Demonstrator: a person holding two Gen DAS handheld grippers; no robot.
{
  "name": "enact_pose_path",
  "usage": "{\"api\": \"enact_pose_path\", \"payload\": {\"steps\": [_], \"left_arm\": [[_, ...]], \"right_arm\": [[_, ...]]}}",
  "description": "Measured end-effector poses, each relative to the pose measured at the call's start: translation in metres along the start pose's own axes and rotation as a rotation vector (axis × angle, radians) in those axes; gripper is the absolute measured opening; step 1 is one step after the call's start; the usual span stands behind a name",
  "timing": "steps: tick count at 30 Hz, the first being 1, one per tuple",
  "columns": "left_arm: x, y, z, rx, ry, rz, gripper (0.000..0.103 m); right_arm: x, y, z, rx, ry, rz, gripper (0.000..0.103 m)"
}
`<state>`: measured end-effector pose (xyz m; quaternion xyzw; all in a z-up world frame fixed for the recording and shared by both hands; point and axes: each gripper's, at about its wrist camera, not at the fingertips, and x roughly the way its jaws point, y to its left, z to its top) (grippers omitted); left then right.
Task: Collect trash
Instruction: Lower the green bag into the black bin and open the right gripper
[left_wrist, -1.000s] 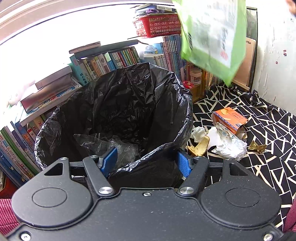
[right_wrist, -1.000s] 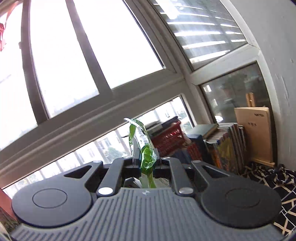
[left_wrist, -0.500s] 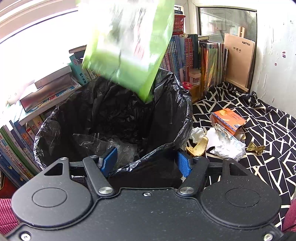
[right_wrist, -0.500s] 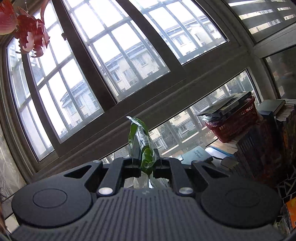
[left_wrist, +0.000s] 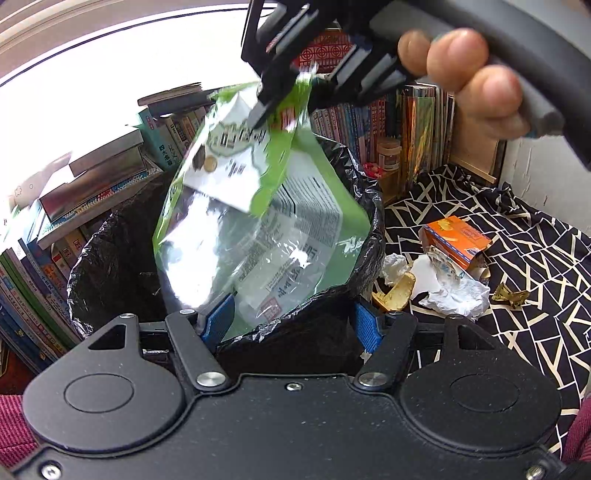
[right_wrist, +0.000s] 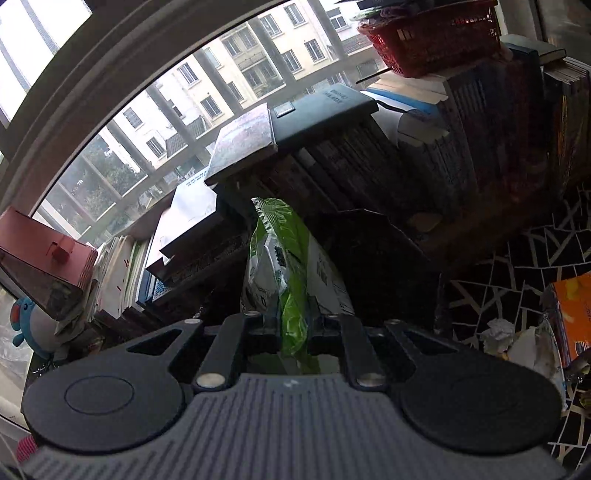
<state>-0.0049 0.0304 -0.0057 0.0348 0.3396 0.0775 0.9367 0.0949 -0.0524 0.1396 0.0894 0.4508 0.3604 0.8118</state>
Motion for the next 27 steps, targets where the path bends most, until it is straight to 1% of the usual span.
{"api": "enact_pose_path", "payload": {"steps": [3, 11, 16, 20, 23, 25, 27], "left_arm": [[0.0, 0.0, 0.0, 0.002, -0.001, 0.001, 0.066], [-0.002, -0.002, 0.0, 0.002, -0.006, -0.002, 0.066], [-0.003, -0.002, 0.0, 0.002, -0.006, -0.005, 0.066], [-0.003, -0.001, -0.001, 0.002, -0.007, -0.005, 0.066], [-0.004, -0.003, -0.002, 0.008, -0.009, -0.004, 0.066], [-0.003, -0.003, -0.002, 0.01, -0.009, -0.002, 0.066], [-0.004, -0.003, -0.002, 0.007, -0.009, -0.004, 0.066]], "right_arm": [[0.029, -0.012, -0.005, 0.063, 0.13, -0.01, 0.017], [0.088, -0.019, -0.017, 0.075, 0.338, -0.096, 0.018], [0.12, -0.021, -0.03, 0.074, 0.475, -0.125, 0.023], [0.138, -0.019, -0.038, 0.07, 0.534, -0.143, 0.025], [0.147, -0.018, -0.043, 0.064, 0.569, -0.148, 0.029], [0.151, -0.018, -0.047, 0.058, 0.587, -0.153, 0.035], [0.155, -0.019, -0.047, 0.061, 0.606, -0.153, 0.035]]}}
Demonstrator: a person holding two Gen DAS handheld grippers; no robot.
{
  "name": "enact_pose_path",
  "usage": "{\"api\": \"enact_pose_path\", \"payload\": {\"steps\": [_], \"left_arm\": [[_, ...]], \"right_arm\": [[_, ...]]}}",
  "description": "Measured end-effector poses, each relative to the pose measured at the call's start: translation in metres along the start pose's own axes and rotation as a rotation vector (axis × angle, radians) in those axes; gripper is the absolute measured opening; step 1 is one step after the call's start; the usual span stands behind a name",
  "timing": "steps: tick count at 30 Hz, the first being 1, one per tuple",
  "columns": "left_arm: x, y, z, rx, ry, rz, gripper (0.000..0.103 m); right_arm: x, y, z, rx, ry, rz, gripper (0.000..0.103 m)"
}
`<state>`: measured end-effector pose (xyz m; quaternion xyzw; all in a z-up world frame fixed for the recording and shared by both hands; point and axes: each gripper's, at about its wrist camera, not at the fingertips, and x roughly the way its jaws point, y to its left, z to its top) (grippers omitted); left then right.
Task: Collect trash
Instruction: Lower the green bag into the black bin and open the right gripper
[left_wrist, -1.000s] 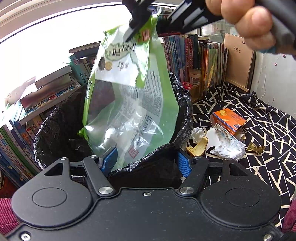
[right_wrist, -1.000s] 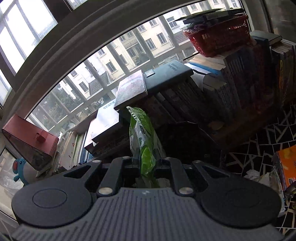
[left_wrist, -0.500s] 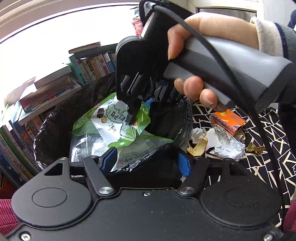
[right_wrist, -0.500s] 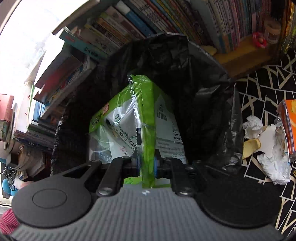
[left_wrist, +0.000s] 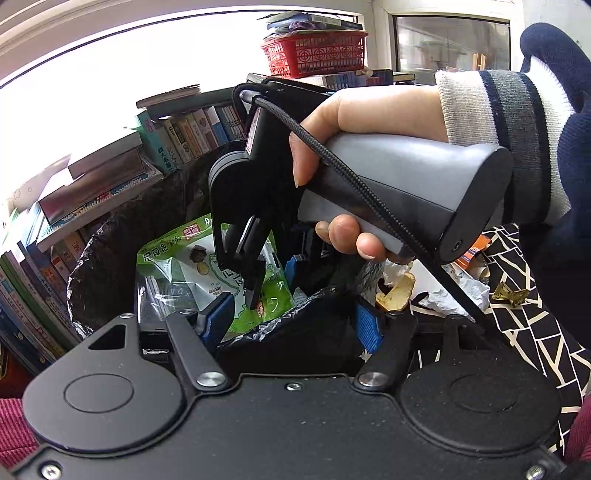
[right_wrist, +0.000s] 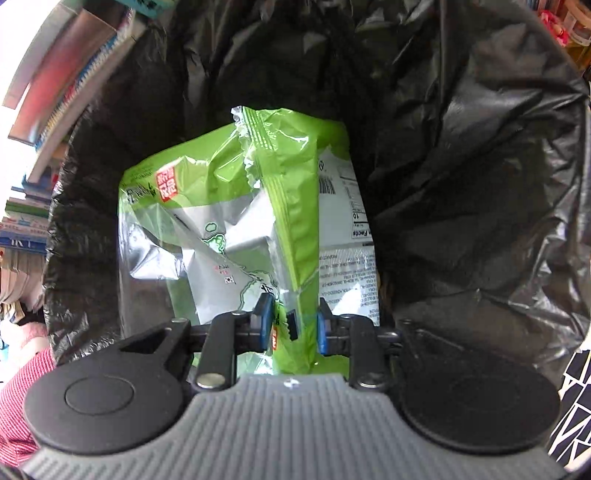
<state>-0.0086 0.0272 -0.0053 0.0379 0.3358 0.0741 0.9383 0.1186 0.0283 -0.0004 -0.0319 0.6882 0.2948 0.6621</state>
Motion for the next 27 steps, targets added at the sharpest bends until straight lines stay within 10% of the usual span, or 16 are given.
{"api": "enact_pose_path", "payload": {"steps": [7, 27], "left_arm": [[0.001, 0.002, 0.0, -0.003, 0.0, -0.001, 0.066], [0.002, 0.0, 0.001, -0.004, 0.006, 0.01, 0.067]], "right_arm": [[-0.021, -0.005, -0.002, -0.022, -0.051, 0.059, 0.064], [-0.149, -0.045, -0.07, -0.094, -0.493, 0.249, 0.09]]}}
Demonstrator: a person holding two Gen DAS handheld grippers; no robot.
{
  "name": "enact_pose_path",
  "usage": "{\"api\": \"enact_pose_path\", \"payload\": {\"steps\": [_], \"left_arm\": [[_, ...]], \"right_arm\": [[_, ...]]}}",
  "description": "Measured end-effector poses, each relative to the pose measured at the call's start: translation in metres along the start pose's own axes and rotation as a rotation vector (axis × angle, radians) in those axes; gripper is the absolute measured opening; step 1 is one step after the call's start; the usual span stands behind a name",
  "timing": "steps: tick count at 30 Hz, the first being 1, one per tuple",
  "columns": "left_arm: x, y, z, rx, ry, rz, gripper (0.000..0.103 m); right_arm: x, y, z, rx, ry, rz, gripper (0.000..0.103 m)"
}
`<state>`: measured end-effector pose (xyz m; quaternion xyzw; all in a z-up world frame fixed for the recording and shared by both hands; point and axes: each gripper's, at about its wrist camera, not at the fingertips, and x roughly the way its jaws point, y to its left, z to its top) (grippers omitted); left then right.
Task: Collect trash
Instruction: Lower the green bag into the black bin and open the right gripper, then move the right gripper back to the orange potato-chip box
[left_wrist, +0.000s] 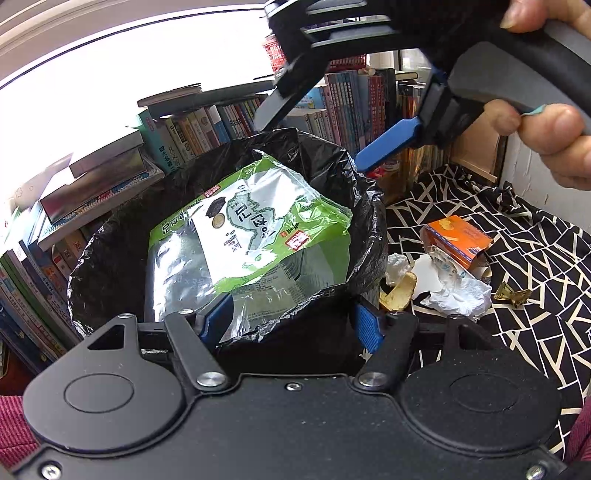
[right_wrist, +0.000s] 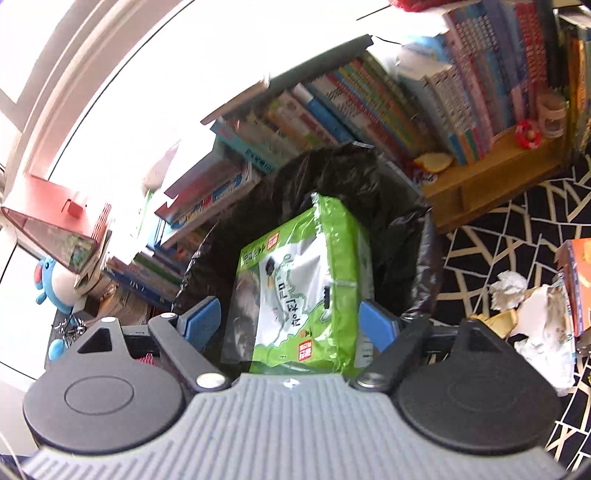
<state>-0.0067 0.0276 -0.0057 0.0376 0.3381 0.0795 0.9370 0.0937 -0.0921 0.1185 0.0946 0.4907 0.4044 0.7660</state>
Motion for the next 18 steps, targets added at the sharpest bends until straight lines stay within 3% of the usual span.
{"api": "enact_pose_path", "payload": {"steps": [5, 14, 18], "left_arm": [[0.0, 0.0, 0.0, 0.0, 0.0, 0.001, 0.067], [0.002, 0.0, 0.0, 0.007, -0.001, 0.009, 0.069], [0.002, -0.001, -0.001, 0.012, -0.001, 0.016, 0.069]], "right_arm": [[-0.028, -0.029, -0.012, 0.031, -0.141, -0.11, 0.099], [-0.028, -0.099, -0.046, 0.093, -0.209, -0.354, 0.102], [-0.013, -0.135, -0.065, 0.135, -0.206, -0.393, 0.102]]}}
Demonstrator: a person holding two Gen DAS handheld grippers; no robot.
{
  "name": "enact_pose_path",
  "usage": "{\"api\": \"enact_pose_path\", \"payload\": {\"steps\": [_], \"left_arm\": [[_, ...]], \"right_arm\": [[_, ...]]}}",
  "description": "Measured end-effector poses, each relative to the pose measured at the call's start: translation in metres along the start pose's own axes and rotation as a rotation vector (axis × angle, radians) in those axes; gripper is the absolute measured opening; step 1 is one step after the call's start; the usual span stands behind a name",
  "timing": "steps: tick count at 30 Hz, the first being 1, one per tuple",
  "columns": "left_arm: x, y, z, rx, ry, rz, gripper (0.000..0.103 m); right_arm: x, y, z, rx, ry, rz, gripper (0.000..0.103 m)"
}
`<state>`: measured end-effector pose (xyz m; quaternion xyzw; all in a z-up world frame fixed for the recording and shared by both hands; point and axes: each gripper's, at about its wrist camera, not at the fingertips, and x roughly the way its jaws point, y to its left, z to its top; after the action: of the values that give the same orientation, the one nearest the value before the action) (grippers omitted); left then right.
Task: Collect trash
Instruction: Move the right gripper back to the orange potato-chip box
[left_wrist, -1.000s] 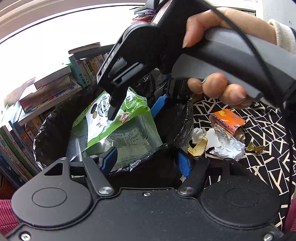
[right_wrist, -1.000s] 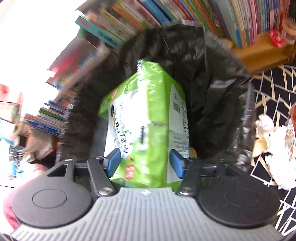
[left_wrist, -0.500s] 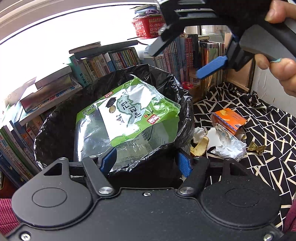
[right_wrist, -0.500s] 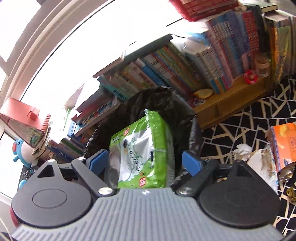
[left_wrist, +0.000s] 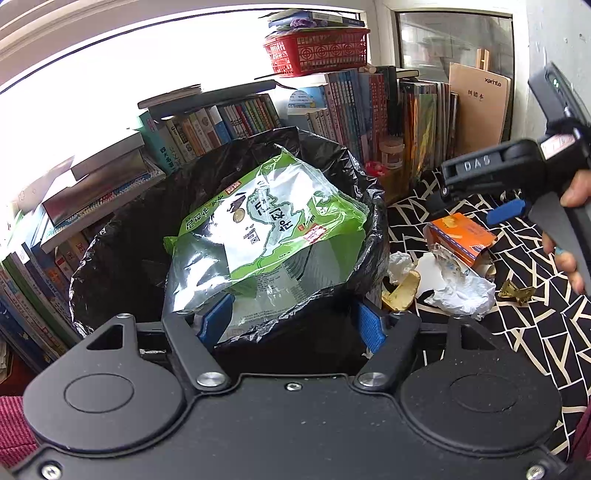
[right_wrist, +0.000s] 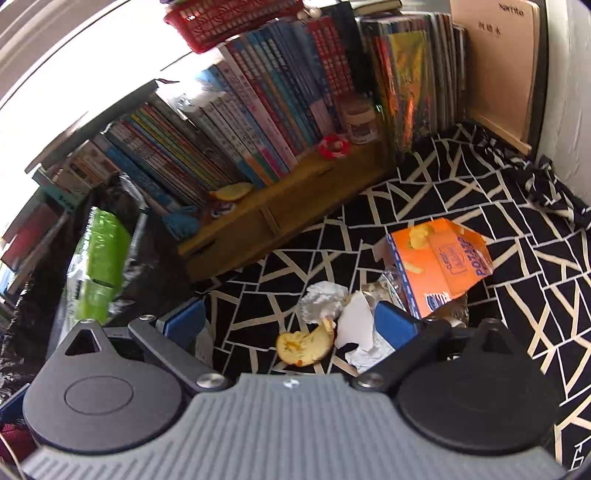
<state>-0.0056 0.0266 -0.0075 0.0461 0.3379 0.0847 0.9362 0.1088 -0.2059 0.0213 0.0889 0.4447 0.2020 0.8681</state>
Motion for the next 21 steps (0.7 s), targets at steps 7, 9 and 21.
{"api": "enact_pose_path", "payload": {"steps": [7, 9, 21], "left_arm": [[0.001, -0.004, -0.001, 0.012, 0.001, 0.009, 0.071], [0.001, -0.004, -0.001, 0.013, 0.0, 0.01, 0.071], [-0.001, -0.002, -0.002, 0.009, -0.003, -0.005, 0.072]], "right_arm": [[0.037, -0.041, -0.013, 0.101, 0.035, -0.097, 0.101], [0.042, -0.051, -0.013, 0.147, 0.029, -0.109, 0.101], [0.062, -0.081, -0.014, 0.26, -0.014, -0.173, 0.101]]}}
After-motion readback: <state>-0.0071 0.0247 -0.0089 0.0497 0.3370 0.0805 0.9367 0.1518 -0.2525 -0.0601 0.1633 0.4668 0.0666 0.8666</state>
